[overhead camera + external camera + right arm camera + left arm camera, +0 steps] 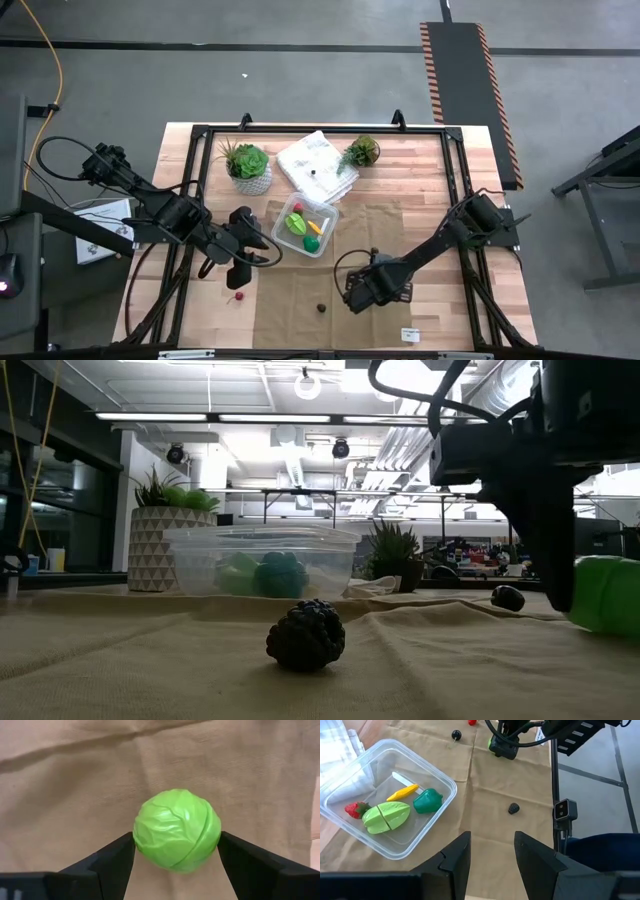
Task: Pick and placing Produce into tupperware
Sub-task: Put the green cabbage into transparent bin
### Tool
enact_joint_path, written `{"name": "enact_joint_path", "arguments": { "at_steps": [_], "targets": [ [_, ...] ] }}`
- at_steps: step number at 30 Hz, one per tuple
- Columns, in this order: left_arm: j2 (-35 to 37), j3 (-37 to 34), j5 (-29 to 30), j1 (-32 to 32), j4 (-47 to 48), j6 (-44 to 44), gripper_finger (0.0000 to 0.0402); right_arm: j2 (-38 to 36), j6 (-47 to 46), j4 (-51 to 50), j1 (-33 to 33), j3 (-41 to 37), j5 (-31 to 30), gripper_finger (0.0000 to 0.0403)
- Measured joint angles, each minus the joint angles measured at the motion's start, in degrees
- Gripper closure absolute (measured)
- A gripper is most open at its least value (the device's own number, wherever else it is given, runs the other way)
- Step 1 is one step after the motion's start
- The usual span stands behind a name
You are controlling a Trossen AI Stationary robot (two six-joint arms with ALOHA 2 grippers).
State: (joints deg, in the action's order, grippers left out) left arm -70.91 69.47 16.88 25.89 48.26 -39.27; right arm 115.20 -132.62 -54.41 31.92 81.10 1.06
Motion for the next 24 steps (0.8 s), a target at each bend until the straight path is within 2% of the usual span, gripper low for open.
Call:
{"name": "enact_joint_path", "arguments": {
  "at_steps": [24],
  "targets": [
    [0.0,0.0,0.0,0.0,-0.1,-0.1,0.0261,0.0,0.5,-0.8,0.0,0.0,-1.5,0.0131]
  ]
}}
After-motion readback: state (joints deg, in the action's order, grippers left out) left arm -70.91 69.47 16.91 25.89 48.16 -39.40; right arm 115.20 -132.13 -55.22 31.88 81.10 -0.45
